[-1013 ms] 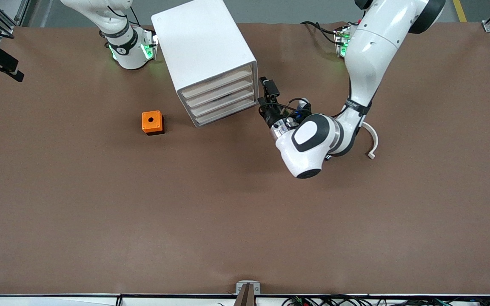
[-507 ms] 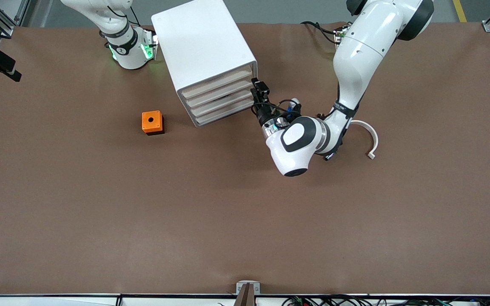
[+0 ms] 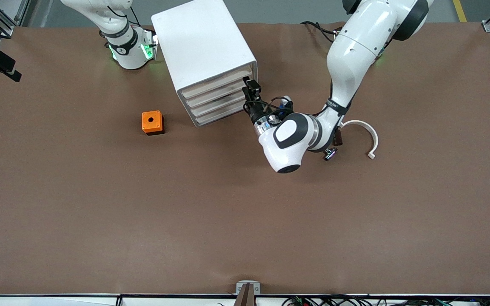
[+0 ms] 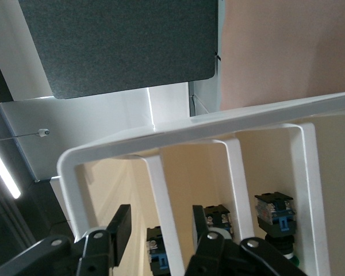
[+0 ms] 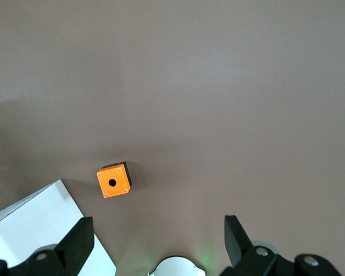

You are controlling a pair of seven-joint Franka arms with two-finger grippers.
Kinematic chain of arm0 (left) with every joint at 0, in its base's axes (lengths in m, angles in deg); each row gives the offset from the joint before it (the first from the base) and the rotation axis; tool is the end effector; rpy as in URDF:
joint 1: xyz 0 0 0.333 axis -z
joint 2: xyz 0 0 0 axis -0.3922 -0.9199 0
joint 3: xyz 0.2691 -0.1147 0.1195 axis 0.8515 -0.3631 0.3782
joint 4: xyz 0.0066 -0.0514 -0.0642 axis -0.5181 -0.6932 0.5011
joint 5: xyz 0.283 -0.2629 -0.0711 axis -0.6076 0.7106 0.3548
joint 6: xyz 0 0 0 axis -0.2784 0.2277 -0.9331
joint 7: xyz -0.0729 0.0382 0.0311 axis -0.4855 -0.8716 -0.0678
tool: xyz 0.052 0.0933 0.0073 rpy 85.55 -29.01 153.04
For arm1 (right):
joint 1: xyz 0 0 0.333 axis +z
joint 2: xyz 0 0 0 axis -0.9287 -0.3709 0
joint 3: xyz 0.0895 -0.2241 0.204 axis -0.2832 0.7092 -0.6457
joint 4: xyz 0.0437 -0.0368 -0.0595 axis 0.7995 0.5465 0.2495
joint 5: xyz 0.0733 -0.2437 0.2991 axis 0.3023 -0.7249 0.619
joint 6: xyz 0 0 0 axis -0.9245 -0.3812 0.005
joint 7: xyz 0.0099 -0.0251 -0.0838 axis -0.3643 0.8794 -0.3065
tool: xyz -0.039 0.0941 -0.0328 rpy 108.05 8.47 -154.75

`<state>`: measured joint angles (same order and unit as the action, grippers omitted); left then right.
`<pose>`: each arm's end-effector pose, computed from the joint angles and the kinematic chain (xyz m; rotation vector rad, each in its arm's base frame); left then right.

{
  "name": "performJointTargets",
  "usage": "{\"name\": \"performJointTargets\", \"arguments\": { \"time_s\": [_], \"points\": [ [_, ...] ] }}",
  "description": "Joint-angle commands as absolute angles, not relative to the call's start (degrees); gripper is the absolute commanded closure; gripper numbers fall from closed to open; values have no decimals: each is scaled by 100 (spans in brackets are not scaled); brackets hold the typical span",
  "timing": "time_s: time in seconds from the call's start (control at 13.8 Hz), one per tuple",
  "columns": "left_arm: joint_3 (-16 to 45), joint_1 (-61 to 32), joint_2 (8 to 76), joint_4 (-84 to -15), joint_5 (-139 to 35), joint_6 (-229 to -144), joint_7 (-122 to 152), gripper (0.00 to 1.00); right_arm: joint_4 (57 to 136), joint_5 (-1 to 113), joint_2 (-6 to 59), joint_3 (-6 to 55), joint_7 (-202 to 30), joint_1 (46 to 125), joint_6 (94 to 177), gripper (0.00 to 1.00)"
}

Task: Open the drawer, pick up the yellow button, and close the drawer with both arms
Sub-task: 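Close the left gripper on the drawer handle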

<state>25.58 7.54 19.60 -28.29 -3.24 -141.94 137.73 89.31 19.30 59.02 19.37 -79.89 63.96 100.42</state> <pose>0.4605 -0.4722 0.2474 -1.2352 -1.5534 1.4722 0.4824 -0.0379 0.6821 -3.1285 0.1479 0.0579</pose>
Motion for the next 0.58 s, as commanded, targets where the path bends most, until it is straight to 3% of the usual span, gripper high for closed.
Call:
{"name": "performJointTargets", "arguments": {
  "time_s": [0.0, 0.36, 0.51],
  "points": [
    [2583, 933, 1882, -2705, -200, -14265, 13816, 50, 9029, 1986, 6007, 1863, -7921, 6269, 10047, 0],
    [2583, 1223, 1882, -2740, -200, -14335, 13798, 51, 9029, 1986, 6007, 1854, -7921, 6278, 10047, 0],
    [2574, 1259, 1882, -2740, -192, -14335, 13781, 60, 9038, 1986, 6007, 1854, -7921, 6278, 10047, 0]
  ]
}}
